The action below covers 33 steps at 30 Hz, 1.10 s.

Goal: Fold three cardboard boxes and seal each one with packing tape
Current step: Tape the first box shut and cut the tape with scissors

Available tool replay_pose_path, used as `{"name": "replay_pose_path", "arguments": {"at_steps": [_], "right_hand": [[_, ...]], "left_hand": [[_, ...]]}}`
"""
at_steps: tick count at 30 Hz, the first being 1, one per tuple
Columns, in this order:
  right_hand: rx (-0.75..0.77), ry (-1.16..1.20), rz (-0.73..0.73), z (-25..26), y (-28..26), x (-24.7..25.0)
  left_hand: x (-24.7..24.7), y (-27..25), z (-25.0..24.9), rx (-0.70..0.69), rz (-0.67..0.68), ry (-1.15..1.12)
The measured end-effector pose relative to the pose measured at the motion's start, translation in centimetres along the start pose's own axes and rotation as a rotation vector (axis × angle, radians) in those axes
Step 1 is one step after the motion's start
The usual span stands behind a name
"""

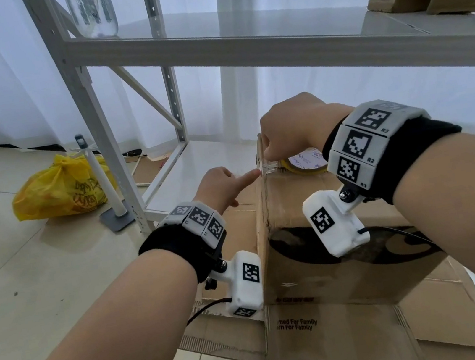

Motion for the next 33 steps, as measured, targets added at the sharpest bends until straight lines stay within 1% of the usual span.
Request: {"name": "replay_pose_path", "arguments": {"at_steps": [2, 5, 7, 8, 10, 11, 12, 14, 16, 19, 21, 25, 27, 29, 31, 32, 33], "right_hand": [[-0.005, 0.008, -0.004, -0.1, -0.1, -0.1], [-0.007, 0.015, -0.015, -0.2, -0.1, -0.1], [-0.01, 0.021, -0.017, -0.2, -0.1, -0.2], [-0.011, 0.026, -0.02, -0.2, -0.1, -0.1], [-0.012, 0.029, -0.022, -0.2, -0.1, 0.0], [-0.012, 0.031, -0.021, -0.2, -0.2, 0.0], [-0.012, 0.035, -0.022, -0.1, -0.2, -0.1], [-0.013, 0.063, -0.043, -0.2, -0.2, -0.1], [-0.024, 0.165, -0.097, -0.4, -0.1, -0.2], [-0.051, 0.377, -0.18, -0.9, -0.1, -0.1], [-0.048, 0.426, -0.216, -1.1, 0.0, -0.1], [-0.015, 0.461, -0.26, -2.0, 0.1, -0.2], [-0.008, 0.478, -0.292, -2.4, 0.1, 0.0], [-0.027, 0.493, -0.327, -2.7, -0.1, 0.0], [-0.085, 0.471, -0.341, -3.0, -0.5, -0.3], [-0.12, 0.467, -0.331, -3.3, -0.7, -0.5], [-0.155, 0.494, -0.311, -3.7, -0.8, -0.8]], "left_hand": [[0.0, 0.0, -0.5, -0.021, 0.031, 0.07], [-0.1, -0.1, -0.9, 0.015, 0.12, 0.178], [-0.1, -0.1, -0.7, 0.018, 0.124, 0.207], [0.1, -0.1, -0.7, 0.002, 0.094, 0.203], [0.7, -0.1, -1.2, -0.076, 0.009, 0.107], [1.0, -0.1, -1.8, -0.12, -0.004, -0.011], [1.3, -0.3, -2.5, -0.141, 0.015, -0.155], [1.7, -0.7, -3.8, -0.069, 0.111, -0.379], [1.7, -1.0, -4.5, 0.025, 0.159, -0.433], [0.8, -1.4, -4.4, 0.09, 0.274, -0.34], [0.1, -1.4, -4.1, 0.109, 0.338, -0.244], [0.6, -1.3, -4.4, 0.125, 0.388, -0.165], [1.0, -1.2, -5.1, 0.047, 0.399, -0.067], [1.1, -1.1, -5.9, -0.115, 0.425, 0.0], [1.0, -0.5, -6.2, -0.245, 0.533, 0.062], [1.0, 0.0, -6.0, -0.284, 0.587, 0.11], [1.1, 0.5, -5.7, -0.293, 0.62, 0.156]]}}
Point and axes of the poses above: each hand's wrist, its own y-axis towards the middle knuckle, its own x-axis out of the back of the hand, z = x × y, the point moved 1 cm from there along y, towards the middle knuckle, and after that the axes turned 4 degrees about -x, right-handed, at the moved point
